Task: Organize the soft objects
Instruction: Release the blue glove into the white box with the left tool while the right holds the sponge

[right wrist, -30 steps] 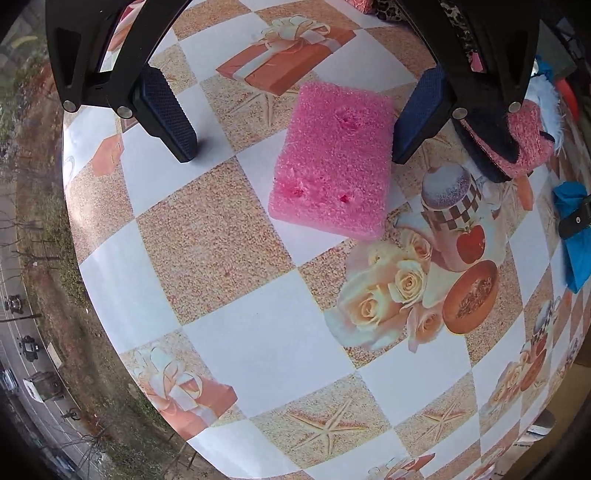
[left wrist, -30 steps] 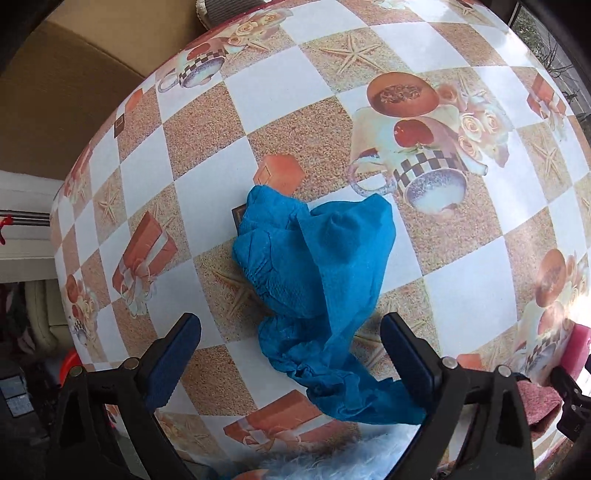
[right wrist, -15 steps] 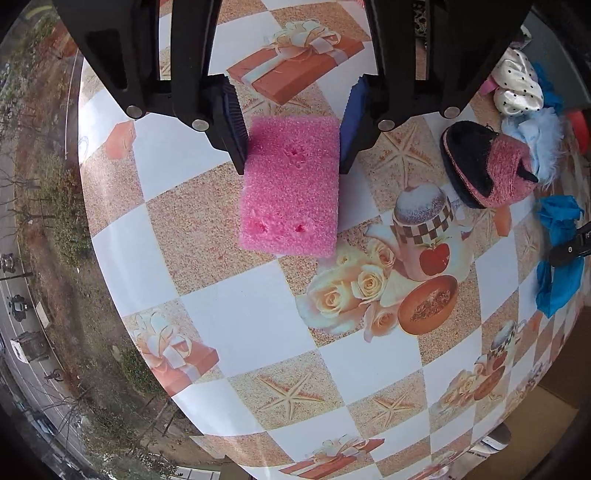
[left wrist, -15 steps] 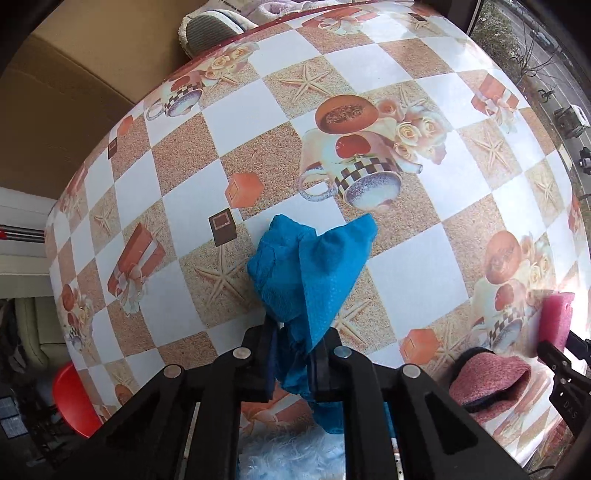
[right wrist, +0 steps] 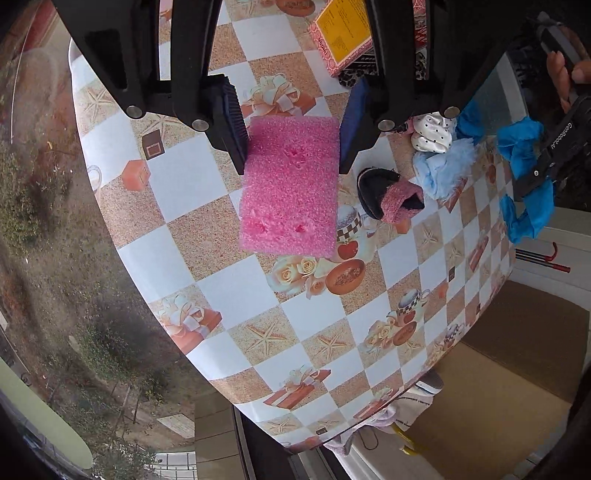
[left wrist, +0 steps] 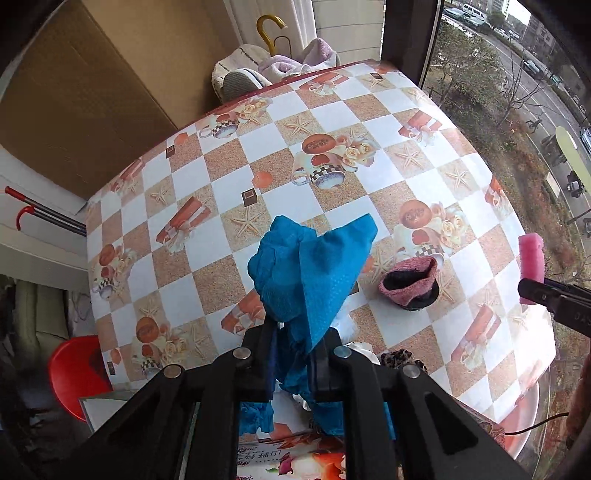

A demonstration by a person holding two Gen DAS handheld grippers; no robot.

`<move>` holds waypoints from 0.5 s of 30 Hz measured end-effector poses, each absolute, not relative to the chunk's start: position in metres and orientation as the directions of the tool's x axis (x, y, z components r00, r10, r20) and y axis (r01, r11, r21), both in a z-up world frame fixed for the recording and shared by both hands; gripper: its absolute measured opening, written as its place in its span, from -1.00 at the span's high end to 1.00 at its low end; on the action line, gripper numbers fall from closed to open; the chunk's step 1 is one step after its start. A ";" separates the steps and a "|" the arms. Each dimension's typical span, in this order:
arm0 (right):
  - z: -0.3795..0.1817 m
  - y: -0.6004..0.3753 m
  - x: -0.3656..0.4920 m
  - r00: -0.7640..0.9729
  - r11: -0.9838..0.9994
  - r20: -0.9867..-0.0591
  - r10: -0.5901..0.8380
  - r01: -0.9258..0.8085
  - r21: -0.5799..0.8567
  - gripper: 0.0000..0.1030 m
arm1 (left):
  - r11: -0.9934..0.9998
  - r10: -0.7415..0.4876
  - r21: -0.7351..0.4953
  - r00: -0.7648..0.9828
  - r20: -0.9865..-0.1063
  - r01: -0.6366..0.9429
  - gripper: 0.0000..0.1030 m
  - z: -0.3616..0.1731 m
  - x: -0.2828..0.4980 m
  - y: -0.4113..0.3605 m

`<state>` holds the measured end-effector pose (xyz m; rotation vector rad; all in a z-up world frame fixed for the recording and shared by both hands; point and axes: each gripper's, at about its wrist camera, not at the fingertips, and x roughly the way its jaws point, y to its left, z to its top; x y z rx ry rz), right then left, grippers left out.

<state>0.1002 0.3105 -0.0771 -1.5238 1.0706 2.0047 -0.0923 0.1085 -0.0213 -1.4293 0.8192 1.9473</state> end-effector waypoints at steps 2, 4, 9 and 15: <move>-0.069 0.307 0.104 -0.335 -0.625 -0.932 -0.138 -0.700 0.344 0.07 | -0.637 0.105 0.131 -0.254 -0.962 -0.760 0.73 -0.012 -0.074 0.094; -0.060 0.298 0.112 -0.335 -0.627 -0.932 -0.138 -0.699 0.344 0.07 | -0.619 0.114 0.130 -0.252 -0.961 -0.775 0.73 -0.005 -0.054 0.078; -0.030 0.258 0.131 -0.343 -0.636 -0.933 -0.107 -0.698 0.329 0.07 | -0.544 0.138 0.110 -0.219 -0.966 -0.832 0.73 0.004 -0.013 0.036; 0.003 0.192 0.134 -0.355 -0.667 -0.930 -0.094 -0.671 0.324 0.07 | -0.498 0.159 0.130 -0.238 -0.958 -0.857 0.73 0.017 0.012 -0.019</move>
